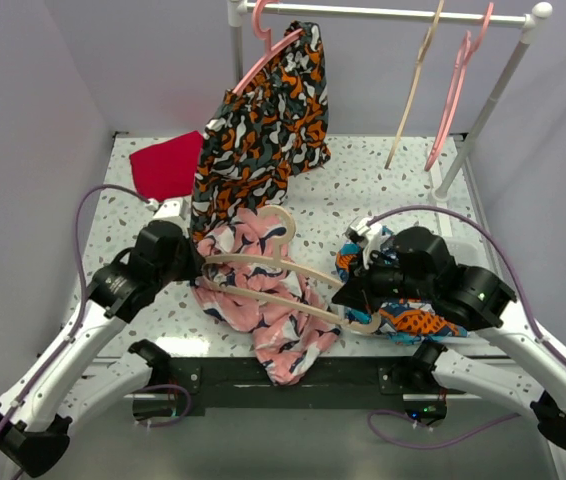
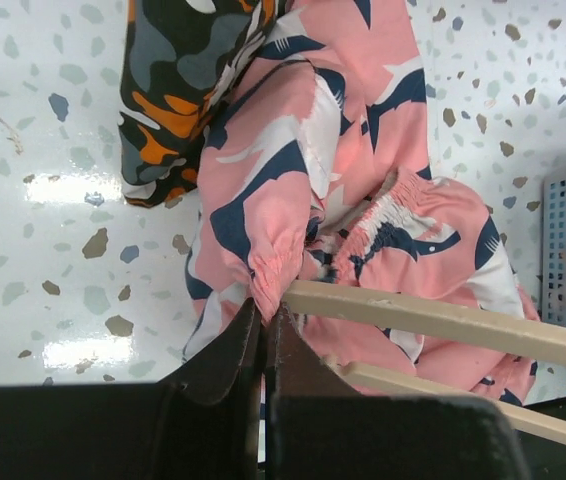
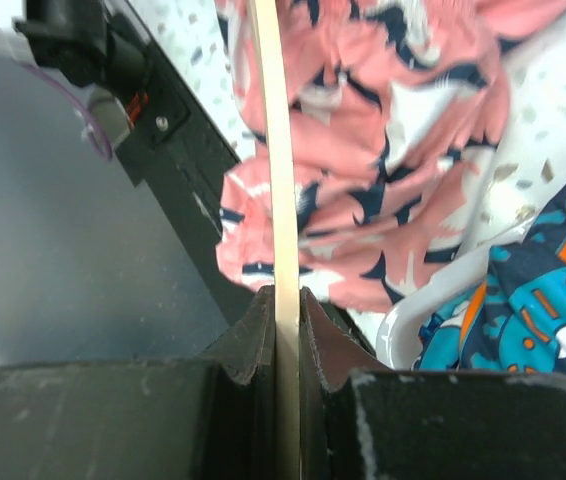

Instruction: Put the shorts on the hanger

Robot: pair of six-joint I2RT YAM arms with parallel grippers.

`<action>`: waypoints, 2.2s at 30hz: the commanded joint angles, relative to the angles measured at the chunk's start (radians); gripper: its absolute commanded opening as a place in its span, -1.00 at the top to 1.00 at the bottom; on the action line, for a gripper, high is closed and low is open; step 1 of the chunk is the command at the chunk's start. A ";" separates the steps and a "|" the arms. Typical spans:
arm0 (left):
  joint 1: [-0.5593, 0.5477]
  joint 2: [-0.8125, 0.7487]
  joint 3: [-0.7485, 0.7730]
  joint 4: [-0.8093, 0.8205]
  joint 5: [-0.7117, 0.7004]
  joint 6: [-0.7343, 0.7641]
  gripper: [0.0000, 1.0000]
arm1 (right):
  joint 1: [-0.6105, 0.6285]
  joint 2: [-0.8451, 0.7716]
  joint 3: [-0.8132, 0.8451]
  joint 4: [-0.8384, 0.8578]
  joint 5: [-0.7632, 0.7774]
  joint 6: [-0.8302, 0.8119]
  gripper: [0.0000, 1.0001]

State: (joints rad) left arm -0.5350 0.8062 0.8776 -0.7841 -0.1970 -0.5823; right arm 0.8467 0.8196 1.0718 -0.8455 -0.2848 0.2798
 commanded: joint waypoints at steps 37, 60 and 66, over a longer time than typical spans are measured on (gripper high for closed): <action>0.003 -0.122 0.307 -0.142 0.018 0.105 0.12 | 0.417 0.259 -0.401 1.367 0.532 0.070 1.00; -0.017 -0.016 0.282 0.144 0.340 0.484 -0.33 | 0.417 0.360 -0.395 1.441 0.519 0.087 1.00; -0.060 0.007 0.262 0.141 0.255 0.501 -0.29 | 0.416 0.357 -0.389 1.433 0.518 0.084 1.00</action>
State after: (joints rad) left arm -0.5709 0.8196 1.1564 -0.6914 0.1101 -0.1188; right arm 1.2625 1.1889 0.6300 0.4870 0.2184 0.3592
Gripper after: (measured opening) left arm 0.652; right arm 0.081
